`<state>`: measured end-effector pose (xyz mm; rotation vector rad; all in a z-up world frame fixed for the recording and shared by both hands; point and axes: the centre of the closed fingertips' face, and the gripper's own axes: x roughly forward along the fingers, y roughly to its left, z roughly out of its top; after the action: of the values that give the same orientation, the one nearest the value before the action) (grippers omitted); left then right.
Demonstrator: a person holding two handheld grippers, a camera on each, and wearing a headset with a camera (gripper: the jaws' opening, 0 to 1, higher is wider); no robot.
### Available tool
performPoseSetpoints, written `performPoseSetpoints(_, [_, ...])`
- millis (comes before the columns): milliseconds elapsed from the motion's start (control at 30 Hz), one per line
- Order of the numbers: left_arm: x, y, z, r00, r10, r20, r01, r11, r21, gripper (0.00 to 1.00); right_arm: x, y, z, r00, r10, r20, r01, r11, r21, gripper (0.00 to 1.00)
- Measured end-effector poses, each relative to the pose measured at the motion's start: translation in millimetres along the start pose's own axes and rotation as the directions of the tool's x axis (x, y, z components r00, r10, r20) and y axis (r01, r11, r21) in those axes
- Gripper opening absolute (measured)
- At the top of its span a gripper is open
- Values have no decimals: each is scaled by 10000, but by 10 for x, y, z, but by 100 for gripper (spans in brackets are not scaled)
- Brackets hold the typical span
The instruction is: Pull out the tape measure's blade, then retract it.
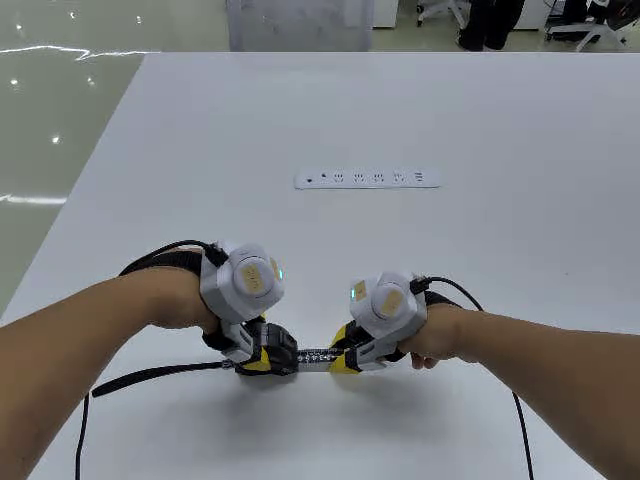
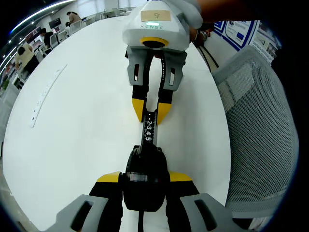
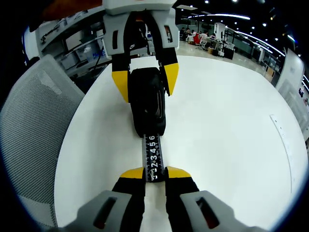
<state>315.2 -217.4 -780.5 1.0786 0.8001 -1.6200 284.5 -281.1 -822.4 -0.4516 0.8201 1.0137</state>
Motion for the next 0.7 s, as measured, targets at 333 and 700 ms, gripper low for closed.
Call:
performPoseSetpoints(333, [-2, 1, 4, 10000, 28, 11, -28, 10000, -23, 31, -28, 2, -34, 10000, -25, -65, 25, 10000, -43, 13])
performPoseSetpoints(700, [-1, 0, 2, 10000, 27, 9, -27, 10000, -38, 31, -75, -8, -83, 9999, -78, -86, 78, 10000, -4, 13])
